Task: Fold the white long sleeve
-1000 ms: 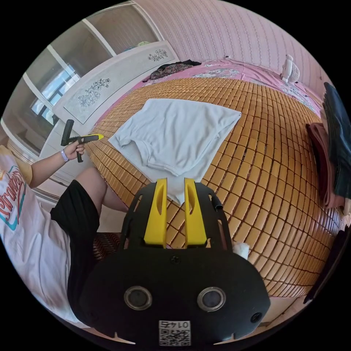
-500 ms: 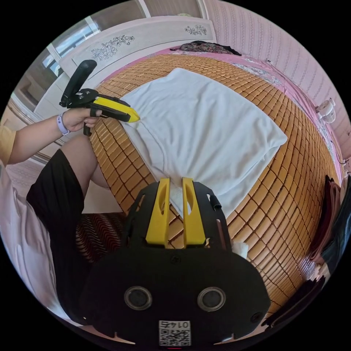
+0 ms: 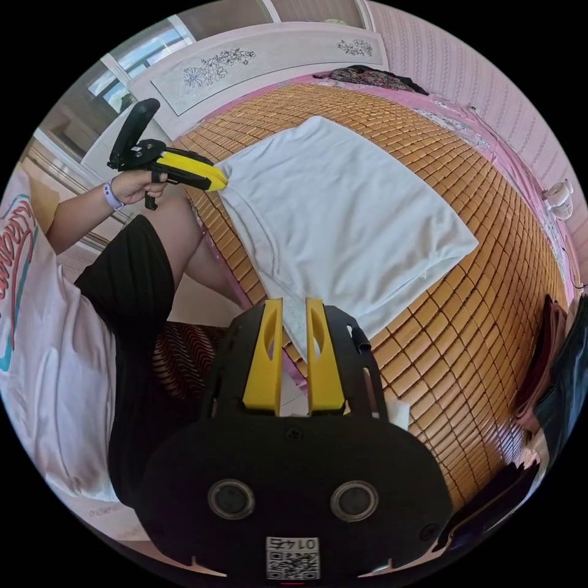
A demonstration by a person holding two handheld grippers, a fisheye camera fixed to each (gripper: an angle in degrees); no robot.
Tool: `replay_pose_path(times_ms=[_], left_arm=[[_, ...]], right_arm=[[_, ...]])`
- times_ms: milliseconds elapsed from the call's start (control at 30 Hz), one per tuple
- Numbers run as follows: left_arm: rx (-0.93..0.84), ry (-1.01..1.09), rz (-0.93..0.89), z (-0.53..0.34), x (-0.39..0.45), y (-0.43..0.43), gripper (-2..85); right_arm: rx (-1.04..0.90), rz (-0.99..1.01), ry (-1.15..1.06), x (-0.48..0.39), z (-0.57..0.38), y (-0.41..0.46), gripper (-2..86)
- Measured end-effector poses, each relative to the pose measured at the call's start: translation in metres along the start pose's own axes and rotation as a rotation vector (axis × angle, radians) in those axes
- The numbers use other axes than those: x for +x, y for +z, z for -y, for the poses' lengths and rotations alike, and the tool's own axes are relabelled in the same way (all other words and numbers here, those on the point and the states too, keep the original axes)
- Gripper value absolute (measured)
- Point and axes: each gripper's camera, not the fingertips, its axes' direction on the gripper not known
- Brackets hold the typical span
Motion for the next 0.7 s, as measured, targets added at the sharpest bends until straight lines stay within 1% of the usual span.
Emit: replay_pose_path(times_ms=[100,167,233,300,367,433,467,567,700], left_arm=[[0.083,0.035,-0.010,0.010,0.025,0.006,-0.9],[0.108,0.028,-0.015,0.015,0.039,0.023,-0.9],[0.094,0.020,-0.040,0.018,0.051,0.046,-1.0],[0.036,0.011,-0.049,0.015,0.065,0.073,-1.0],[0.028,0.019,-0.038,0.009,0.074,0.085,-1.0],[0.067,0.034,-0.011,0.002,0.082,0.088,-1.0],[0.079,0.048,0.001,-0.001,0.085,0.090,-1.0],[0.086,0.037,-0.012,-0.005,0.088,0.096,-1.0],[0.104,0.024,-0.041,-0.011,0.091,0.104,-1.0]], right_arm=[[0.025,0.005,-0.051,0.012,0.042,-0.007,3.9],[0.019,-0.018,-0.071,0.023,0.096,0.003,1.5],[0.019,-0.075,-0.081,0.029,0.137,0.015,0.7],[-0.016,-0.128,-0.089,0.033,0.175,0.031,0.2],[-0.101,-0.196,-0.091,0.039,0.212,0.059,-0.1],[-0.222,-0.212,-0.087,0.044,0.226,0.089,-0.2],[-0.177,-0.213,-0.104,0.042,0.230,0.085,-0.3],[-0.291,-0.184,-0.135,0.044,0.246,0.085,-0.3],[-0.254,-0.234,-0.109,0.056,0.262,0.080,-0.4]])
